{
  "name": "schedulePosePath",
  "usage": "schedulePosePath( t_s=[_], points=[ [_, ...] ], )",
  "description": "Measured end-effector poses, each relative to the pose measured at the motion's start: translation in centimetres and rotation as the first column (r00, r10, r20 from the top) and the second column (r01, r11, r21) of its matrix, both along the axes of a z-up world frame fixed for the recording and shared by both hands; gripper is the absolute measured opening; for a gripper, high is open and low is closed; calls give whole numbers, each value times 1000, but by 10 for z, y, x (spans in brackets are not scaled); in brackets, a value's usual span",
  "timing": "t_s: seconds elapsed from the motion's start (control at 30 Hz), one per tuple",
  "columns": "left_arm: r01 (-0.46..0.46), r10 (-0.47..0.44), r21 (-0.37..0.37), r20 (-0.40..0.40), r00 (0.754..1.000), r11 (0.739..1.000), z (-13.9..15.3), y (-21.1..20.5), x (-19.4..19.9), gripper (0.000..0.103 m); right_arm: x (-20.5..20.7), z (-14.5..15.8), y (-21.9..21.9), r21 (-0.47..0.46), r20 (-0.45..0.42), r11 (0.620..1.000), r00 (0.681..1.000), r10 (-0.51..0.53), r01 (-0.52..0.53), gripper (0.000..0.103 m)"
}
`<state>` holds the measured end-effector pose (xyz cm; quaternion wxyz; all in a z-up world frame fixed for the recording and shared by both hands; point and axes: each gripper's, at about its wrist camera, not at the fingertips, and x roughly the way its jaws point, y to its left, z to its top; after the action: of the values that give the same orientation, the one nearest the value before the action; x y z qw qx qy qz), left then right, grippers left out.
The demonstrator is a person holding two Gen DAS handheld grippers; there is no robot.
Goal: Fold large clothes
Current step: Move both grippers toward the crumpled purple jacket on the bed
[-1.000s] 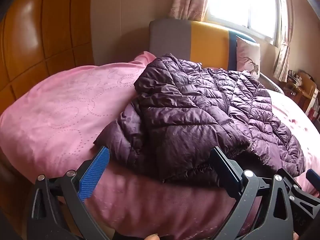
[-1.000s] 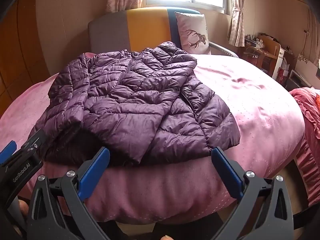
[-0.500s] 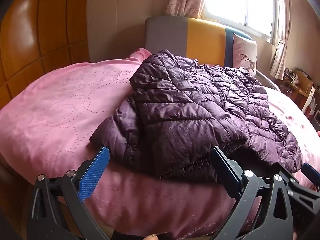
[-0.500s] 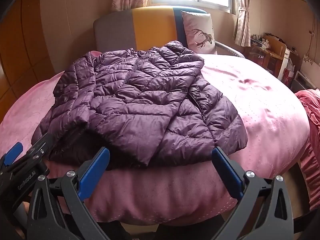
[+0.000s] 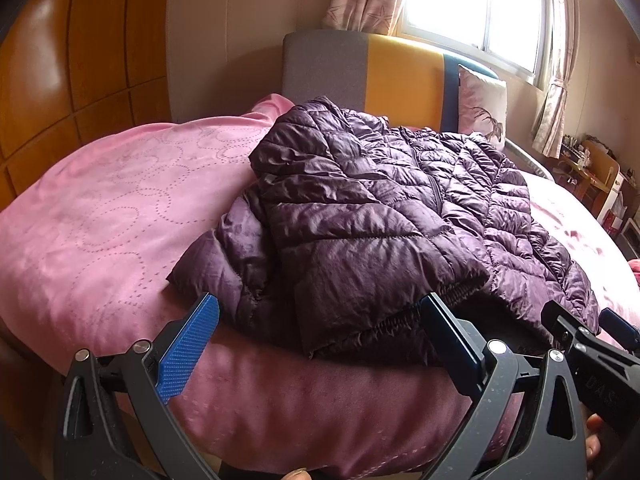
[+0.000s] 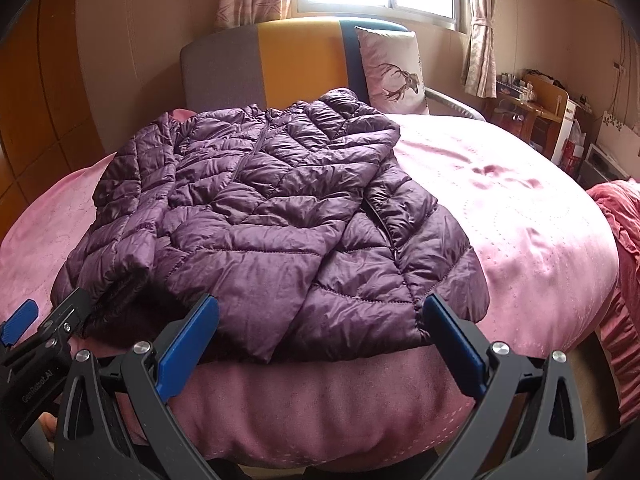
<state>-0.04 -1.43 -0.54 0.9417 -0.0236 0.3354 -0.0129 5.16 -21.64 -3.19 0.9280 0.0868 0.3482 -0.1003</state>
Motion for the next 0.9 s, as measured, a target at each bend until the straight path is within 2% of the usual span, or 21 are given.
schedulePosePath(
  t_s=[0.23, 0.7, 0.9],
  points=[
    [27, -27, 12, -19, 999, 1000, -5, -8, 0, 100, 2, -8, -10, 17, -21, 1000, 1000, -17, 17, 101],
    [52, -52, -47, -6, 999, 998, -5, -4, -5, 100, 1, -7, -7, 7, -20, 1000, 1000, -6, 6, 101],
    [69, -70, -46, -13, 997, 997, -4, -7, -7, 100, 0, -6, -7, 3, -18, 1000, 1000, -9, 9, 101]
  ],
)
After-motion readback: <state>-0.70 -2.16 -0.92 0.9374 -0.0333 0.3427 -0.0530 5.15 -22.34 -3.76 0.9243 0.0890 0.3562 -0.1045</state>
